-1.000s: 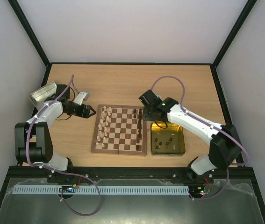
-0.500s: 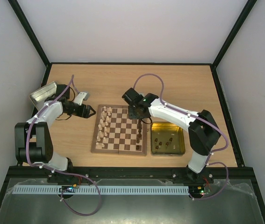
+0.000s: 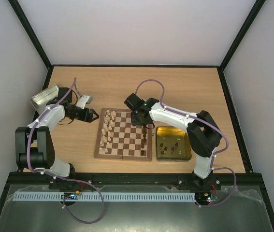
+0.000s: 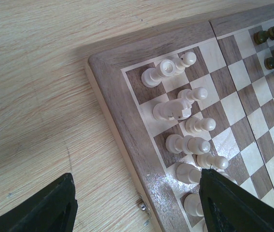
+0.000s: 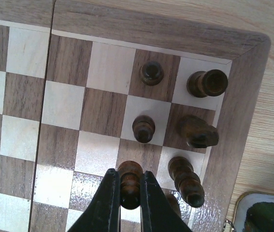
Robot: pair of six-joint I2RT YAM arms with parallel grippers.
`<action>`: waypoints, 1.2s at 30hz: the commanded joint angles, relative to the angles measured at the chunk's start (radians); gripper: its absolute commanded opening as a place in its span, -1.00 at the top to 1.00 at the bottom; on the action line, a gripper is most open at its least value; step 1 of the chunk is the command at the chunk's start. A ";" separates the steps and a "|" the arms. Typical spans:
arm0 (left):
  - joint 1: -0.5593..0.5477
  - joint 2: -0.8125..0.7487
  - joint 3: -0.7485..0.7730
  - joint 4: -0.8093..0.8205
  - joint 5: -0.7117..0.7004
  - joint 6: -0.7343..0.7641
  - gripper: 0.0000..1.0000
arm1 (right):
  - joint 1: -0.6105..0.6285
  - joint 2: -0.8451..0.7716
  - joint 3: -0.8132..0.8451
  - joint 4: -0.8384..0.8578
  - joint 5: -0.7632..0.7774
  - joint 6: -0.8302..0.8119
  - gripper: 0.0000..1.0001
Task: Set up the chess pieces on the board
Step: Place the chess piece on the chessboard.
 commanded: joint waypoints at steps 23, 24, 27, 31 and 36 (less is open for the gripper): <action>-0.002 0.001 -0.002 -0.006 0.009 0.008 -0.42 | 0.005 0.056 -0.022 0.024 0.017 -0.029 0.90; -0.002 0.001 -0.001 -0.005 0.008 0.009 -0.42 | 0.005 0.057 -0.022 0.024 0.016 -0.029 0.89; -0.002 0.003 0.000 -0.005 0.008 0.009 -0.41 | 0.005 0.061 -0.021 0.020 0.016 -0.030 0.89; -0.002 0.003 -0.002 -0.006 0.009 0.009 -0.41 | 0.005 0.058 -0.019 0.020 0.017 -0.029 0.82; -0.002 0.003 -0.002 -0.006 0.008 0.009 -0.42 | 0.005 0.054 -0.012 0.021 0.017 -0.029 0.73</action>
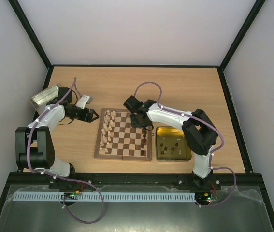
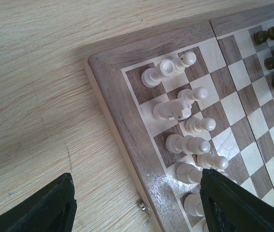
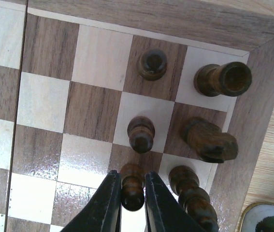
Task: Set up the chess pieces on the board
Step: Place the chess piece on the chessboard.
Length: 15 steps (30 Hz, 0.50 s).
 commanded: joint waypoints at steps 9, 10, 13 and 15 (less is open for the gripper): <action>-0.002 0.005 -0.001 -0.005 0.008 0.009 -0.42 | 0.005 -0.015 0.019 -0.002 0.015 -0.007 0.68; -0.002 0.004 -0.001 -0.006 0.008 0.009 -0.41 | 0.005 -0.018 0.020 -0.001 0.012 -0.007 0.68; -0.002 0.006 -0.001 -0.006 0.007 0.009 -0.42 | 0.005 -0.032 0.029 -0.002 0.014 -0.006 0.68; -0.002 0.006 0.000 -0.005 0.005 0.009 -0.42 | 0.005 -0.043 0.035 -0.003 0.017 -0.006 0.67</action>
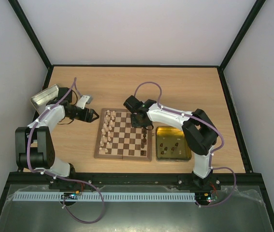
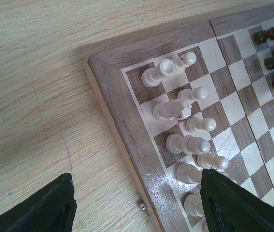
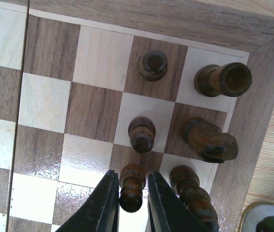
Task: Set up the chess pieces on the board
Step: Place the chess piece on the chessboard, then pick up the chess piece from the storage box.
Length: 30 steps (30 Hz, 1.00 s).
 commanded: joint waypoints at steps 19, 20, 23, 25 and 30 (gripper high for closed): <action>-0.002 0.000 -0.002 -0.008 0.006 0.010 -0.42 | -0.017 -0.258 -0.050 -0.058 0.144 0.058 0.67; -0.002 0.001 -0.002 -0.008 0.006 0.010 -0.42 | -0.022 -0.289 -0.090 -0.059 0.155 0.071 0.67; -0.002 0.003 -0.001 -0.008 0.010 0.010 -0.42 | -0.040 -0.401 -0.224 -0.061 0.165 0.120 0.63; -0.002 0.007 -0.001 -0.008 0.012 0.010 -0.42 | -0.050 -0.482 -0.323 -0.063 0.161 0.154 0.59; -0.003 0.012 0.000 -0.006 0.011 0.010 -0.42 | -0.060 -0.635 -0.487 -0.046 0.122 0.222 0.56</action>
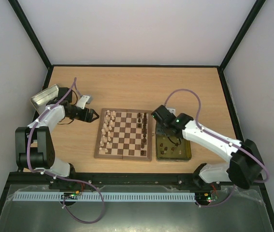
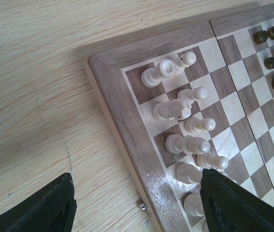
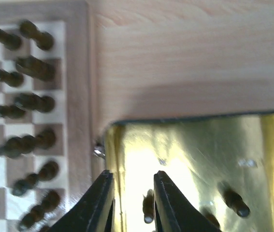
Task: Set up the chess pieces on the board
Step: Pick up the chess piece from the storage box.
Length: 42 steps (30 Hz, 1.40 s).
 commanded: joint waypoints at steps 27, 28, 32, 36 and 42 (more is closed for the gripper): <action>-0.003 0.016 -0.004 -0.003 -0.007 0.001 -0.43 | 0.001 -0.099 -0.312 0.150 -0.190 0.085 0.55; -0.003 0.015 -0.004 -0.003 -0.007 0.001 -0.43 | 0.003 -0.094 -0.314 0.154 -0.202 0.080 0.55; -0.003 0.015 -0.002 -0.002 -0.007 0.001 -0.43 | 0.015 -0.076 -0.326 0.158 -0.193 0.073 0.55; -0.003 0.013 -0.003 -0.003 -0.009 0.000 -0.43 | 0.015 -0.064 -0.337 0.170 -0.192 0.068 0.56; -0.003 0.012 -0.003 -0.002 -0.008 0.001 -0.43 | 0.015 -0.040 -0.344 0.192 -0.180 0.066 0.65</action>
